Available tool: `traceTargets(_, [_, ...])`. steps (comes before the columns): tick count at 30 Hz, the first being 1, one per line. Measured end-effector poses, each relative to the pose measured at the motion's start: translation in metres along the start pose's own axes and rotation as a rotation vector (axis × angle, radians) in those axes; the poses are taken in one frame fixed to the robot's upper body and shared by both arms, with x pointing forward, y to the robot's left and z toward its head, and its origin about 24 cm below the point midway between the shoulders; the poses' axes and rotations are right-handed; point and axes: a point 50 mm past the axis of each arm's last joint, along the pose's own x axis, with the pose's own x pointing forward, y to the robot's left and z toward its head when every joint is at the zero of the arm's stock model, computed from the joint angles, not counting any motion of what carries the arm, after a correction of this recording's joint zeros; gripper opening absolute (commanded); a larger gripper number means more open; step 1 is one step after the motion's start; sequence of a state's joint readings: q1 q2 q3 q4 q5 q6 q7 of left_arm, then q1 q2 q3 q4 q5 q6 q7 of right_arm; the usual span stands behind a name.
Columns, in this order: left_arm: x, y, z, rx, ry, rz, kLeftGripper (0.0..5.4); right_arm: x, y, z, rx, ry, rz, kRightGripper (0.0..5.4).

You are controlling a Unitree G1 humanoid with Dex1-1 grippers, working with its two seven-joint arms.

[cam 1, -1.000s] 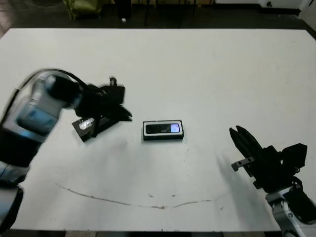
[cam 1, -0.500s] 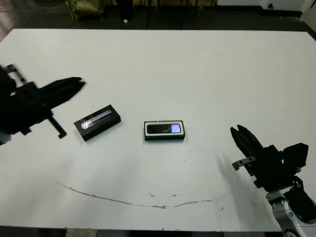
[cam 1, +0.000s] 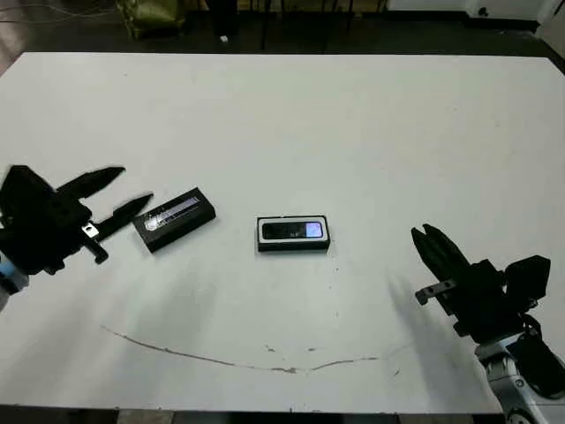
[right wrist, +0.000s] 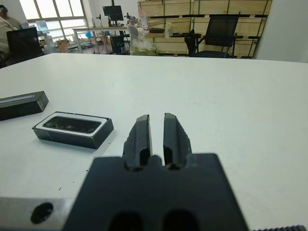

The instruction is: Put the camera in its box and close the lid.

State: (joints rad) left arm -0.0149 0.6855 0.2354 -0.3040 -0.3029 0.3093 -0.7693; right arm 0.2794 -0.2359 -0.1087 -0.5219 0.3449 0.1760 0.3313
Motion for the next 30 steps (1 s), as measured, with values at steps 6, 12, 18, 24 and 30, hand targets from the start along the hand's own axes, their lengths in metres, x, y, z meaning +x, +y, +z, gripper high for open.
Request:
traceTargets(6, [0.010,0.002,-0.011,-0.038,0.031,-0.053,4.91,0.000,-0.002,-0.005,0.005,-0.002,0.009,0.00])
traceTargets(12, [0.015,0.010,-0.021,-0.064,0.020,-0.132,5.39,0.000,-0.002,-0.010,0.011,0.004,0.020,0.00])
traceTargets(18, [0.021,0.018,-0.026,-0.048,0.010,-0.150,5.39,0.000,0.000,-0.010,0.013,0.003,0.020,0.00])
traceTargets(24, [0.025,0.024,-0.027,-0.059,0.019,-0.173,5.39,0.000,-0.001,-0.015,0.022,0.009,0.036,0.00])
traceTargets(30, [0.029,0.027,-0.028,-0.066,0.030,-0.220,5.39,0.000,-0.001,-0.016,0.028,0.006,0.041,0.00])
